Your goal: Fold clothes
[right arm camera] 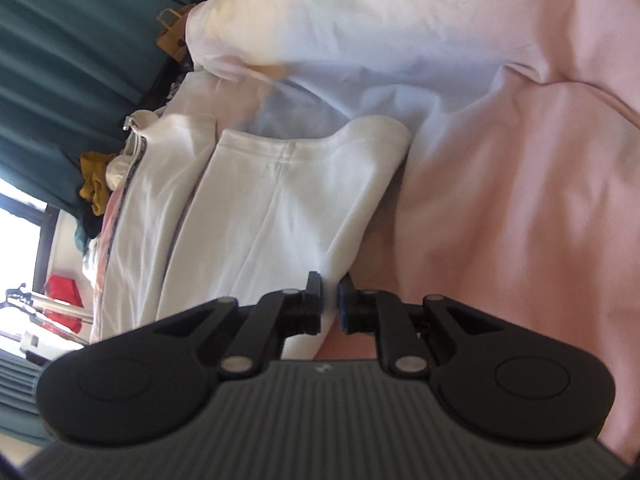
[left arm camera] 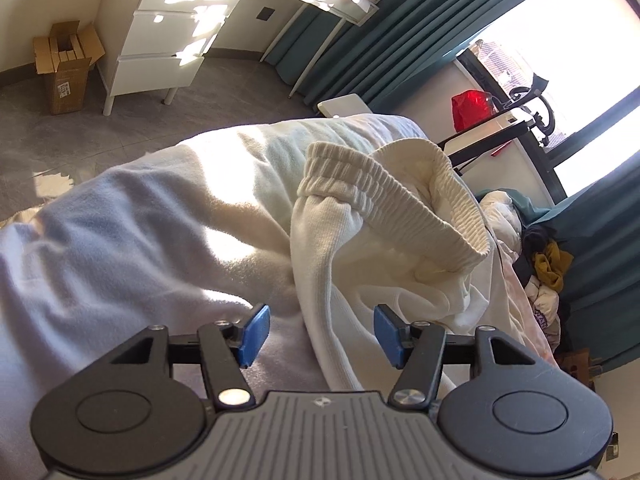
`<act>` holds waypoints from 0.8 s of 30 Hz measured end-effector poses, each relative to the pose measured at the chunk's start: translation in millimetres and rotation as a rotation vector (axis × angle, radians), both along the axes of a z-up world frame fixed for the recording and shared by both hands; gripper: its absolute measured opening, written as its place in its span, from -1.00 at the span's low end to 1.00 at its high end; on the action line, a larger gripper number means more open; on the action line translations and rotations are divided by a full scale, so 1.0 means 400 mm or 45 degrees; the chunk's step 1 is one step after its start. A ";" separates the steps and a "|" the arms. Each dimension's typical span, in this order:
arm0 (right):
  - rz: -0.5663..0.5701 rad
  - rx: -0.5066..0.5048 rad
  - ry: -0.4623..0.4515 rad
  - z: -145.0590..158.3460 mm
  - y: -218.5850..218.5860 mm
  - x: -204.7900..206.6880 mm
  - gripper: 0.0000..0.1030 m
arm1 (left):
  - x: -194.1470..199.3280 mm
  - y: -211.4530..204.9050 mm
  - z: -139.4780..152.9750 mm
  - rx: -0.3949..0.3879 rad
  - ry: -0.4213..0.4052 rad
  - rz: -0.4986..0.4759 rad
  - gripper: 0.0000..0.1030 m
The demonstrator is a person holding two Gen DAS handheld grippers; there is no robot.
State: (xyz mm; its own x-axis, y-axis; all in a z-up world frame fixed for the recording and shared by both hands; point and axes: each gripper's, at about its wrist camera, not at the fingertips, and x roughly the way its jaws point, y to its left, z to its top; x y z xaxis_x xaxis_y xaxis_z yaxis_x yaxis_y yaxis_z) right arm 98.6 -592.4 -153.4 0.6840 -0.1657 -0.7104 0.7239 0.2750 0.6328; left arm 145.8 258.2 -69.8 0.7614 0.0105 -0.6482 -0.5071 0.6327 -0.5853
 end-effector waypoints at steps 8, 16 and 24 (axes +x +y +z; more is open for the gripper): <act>-0.345 0.247 0.085 0.025 0.148 -0.056 -0.27 | -0.001 -0.070 0.159 0.381 -0.231 -0.166 0.69; -0.168 -0.038 -0.044 0.026 0.267 -0.011 0.08 | 0.222 -0.183 0.220 0.651 -0.217 -0.581 0.82; -0.060 -0.465 -0.078 0.090 0.346 0.052 0.73 | 0.576 -0.214 0.093 0.536 0.038 -0.669 0.55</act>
